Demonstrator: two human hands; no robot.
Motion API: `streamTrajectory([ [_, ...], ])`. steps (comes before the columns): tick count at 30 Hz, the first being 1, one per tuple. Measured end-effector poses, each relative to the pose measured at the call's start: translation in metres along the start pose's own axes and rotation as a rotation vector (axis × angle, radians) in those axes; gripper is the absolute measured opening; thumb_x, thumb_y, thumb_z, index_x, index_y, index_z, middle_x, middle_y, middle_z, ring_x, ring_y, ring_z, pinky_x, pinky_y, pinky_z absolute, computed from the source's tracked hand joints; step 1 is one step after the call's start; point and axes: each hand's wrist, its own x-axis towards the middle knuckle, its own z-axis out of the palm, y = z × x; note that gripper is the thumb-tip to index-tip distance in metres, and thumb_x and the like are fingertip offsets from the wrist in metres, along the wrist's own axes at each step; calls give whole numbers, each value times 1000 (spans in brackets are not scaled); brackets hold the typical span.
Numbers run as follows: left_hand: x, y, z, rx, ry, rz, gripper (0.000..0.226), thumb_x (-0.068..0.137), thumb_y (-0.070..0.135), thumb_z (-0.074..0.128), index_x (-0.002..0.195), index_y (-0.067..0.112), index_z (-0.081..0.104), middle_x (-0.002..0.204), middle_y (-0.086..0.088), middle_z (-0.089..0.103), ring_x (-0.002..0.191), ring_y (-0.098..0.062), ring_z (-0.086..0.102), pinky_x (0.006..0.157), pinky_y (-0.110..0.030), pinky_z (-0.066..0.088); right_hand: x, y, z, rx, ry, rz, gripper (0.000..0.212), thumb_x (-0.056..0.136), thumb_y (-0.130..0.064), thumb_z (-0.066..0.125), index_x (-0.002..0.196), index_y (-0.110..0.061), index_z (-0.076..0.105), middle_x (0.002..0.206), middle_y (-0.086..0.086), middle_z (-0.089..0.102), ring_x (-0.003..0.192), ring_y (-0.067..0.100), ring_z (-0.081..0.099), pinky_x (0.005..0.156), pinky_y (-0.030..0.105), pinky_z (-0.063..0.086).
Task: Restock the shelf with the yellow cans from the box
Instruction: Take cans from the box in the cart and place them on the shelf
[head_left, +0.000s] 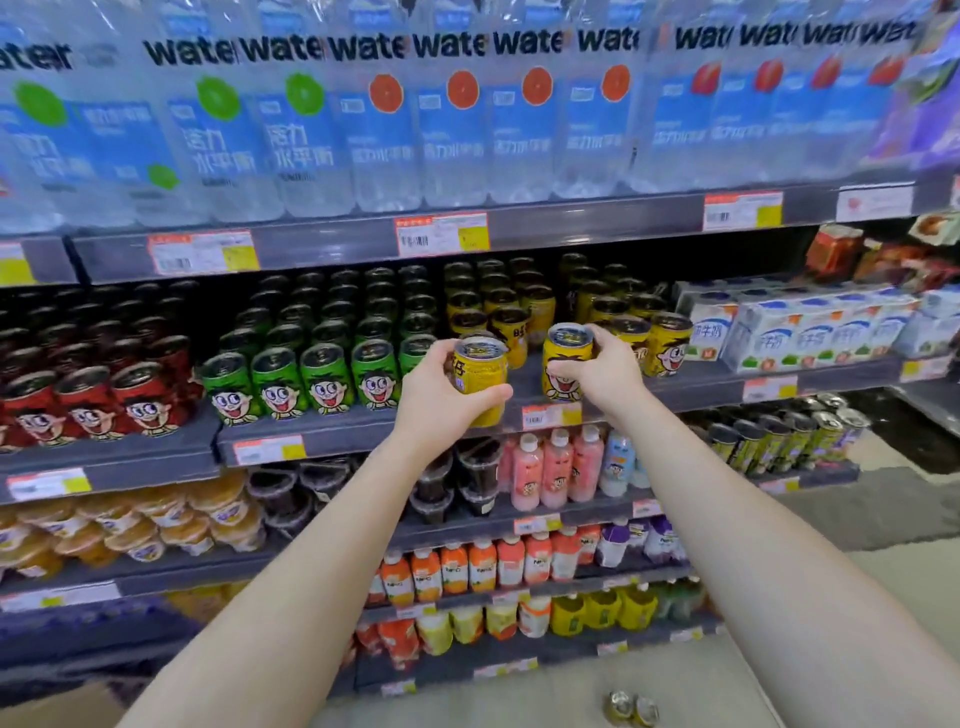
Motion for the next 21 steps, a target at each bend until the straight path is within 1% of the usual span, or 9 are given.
streamTrajectory([
  [1,2,0,4,6,21,-12,79,67,43,95,135,27,58,111,17,71,92,12,65,80,-12,53,10,4,3,-4,-15,1,81,66,-35,88,139,-22,54,127,-1,65,112,22,64,94,43,55],
  [4,9,0,16,20,67,-37,76,67,43,95,132,29,58,108,18,71,90,16,63,72,-4,49,35,13,7,-68,-35,-18,72,77,-28,85,140,-18,52,124,-2,61,111,19,59,88,32,48],
  [5,11,1,20,21,80,-42,75,66,43,95,131,30,58,108,18,71,90,16,63,71,-3,48,43,16,8,-73,-42,-26,68,77,-28,84,137,-18,54,123,0,62,112,21,60,90,34,48],
  [7,14,1,28,28,110,-52,75,66,44,95,130,32,58,108,19,71,92,12,65,74,-6,49,56,21,11,-59,-67,-32,57,74,-25,85,126,-21,60,120,4,66,112,26,62,96,42,51],
  [9,16,-1,34,18,140,-61,72,64,43,96,126,34,60,106,19,73,95,6,69,80,-13,53,68,30,14,-67,-62,-43,50,68,-26,85,113,-23,63,109,5,70,103,29,65,93,48,54],
  [12,17,-4,41,12,171,-72,68,61,44,97,119,41,61,103,21,74,95,5,70,84,-21,56,85,39,22,-105,-43,-86,65,65,-32,86,123,-13,64,111,11,71,106,34,64,93,46,53],
  [15,14,-1,44,38,195,-65,61,63,46,96,111,48,59,99,24,73,92,10,68,82,-17,55,86,32,25,-125,-26,-111,67,74,-28,85,132,-8,59,123,17,66,116,36,60,98,38,48],
  [17,13,1,45,55,211,-58,62,64,45,96,114,43,60,98,24,73,91,11,67,80,-14,53,89,32,28,-107,-19,-98,66,79,-25,83,136,-6,54,129,18,64,121,36,58,99,35,44],
  [21,11,2,46,81,211,-59,66,64,47,95,120,36,61,99,22,73,92,10,67,82,-18,55,94,32,33,-85,-26,-63,62,85,-26,78,138,-7,51,129,19,63,120,38,58,97,36,45],
])
